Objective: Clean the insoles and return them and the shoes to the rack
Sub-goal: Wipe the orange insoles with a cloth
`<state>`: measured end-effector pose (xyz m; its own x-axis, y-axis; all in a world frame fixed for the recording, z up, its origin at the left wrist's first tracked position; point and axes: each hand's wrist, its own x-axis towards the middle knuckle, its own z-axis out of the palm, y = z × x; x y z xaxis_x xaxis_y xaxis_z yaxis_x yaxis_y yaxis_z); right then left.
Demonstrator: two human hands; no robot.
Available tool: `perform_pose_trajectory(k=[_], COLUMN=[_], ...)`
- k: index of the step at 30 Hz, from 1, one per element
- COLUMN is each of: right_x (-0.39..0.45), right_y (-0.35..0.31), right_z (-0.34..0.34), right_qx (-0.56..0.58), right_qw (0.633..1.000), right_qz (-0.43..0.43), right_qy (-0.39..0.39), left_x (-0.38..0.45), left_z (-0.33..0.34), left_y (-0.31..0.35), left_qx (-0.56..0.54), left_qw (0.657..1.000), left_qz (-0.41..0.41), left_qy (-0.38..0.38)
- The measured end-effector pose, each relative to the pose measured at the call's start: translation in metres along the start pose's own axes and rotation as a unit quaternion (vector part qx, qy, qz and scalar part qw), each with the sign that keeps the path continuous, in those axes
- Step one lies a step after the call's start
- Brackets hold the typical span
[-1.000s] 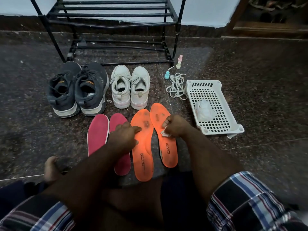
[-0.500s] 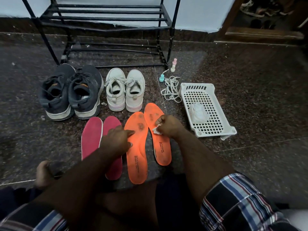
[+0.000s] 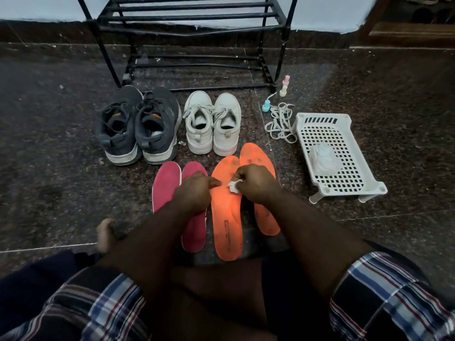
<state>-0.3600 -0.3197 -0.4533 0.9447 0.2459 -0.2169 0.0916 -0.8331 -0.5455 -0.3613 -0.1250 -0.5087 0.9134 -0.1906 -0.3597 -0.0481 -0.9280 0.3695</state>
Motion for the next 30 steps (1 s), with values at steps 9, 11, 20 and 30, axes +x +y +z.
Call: perform_pose_trajectory(k=[9, 11, 20, 30], right_x=[-0.002, -0.011, -0.001, -0.049], right_y=[-0.043, -0.044, -0.022, -0.056], right_z=[0.053, 0.048, 0.024, 0.033], right_qx=[-0.218, -0.225, -0.12, -0.187], right_qw=[0.96, 0.945, 0.989, 0.895], right_qz=[-0.129, -0.143, -0.052, 0.035], right_qy=[-0.118, -0.187, -0.072, -0.404], left_x=[0.011, 0.002, 0.0, -0.009], left_z=[0.006, -0.003, -0.003, -0.003], left_y=[-0.009, -0.001, 0.002, 0.004], left_qx=[-0.005, -0.02, -0.01, 0.0], left_qw=[0.999, 0.999, 0.999, 1.0], left_qz=[-0.014, 0.013, -0.013, 0.009], left_qy=[-0.032, -0.025, -0.04, -0.011])
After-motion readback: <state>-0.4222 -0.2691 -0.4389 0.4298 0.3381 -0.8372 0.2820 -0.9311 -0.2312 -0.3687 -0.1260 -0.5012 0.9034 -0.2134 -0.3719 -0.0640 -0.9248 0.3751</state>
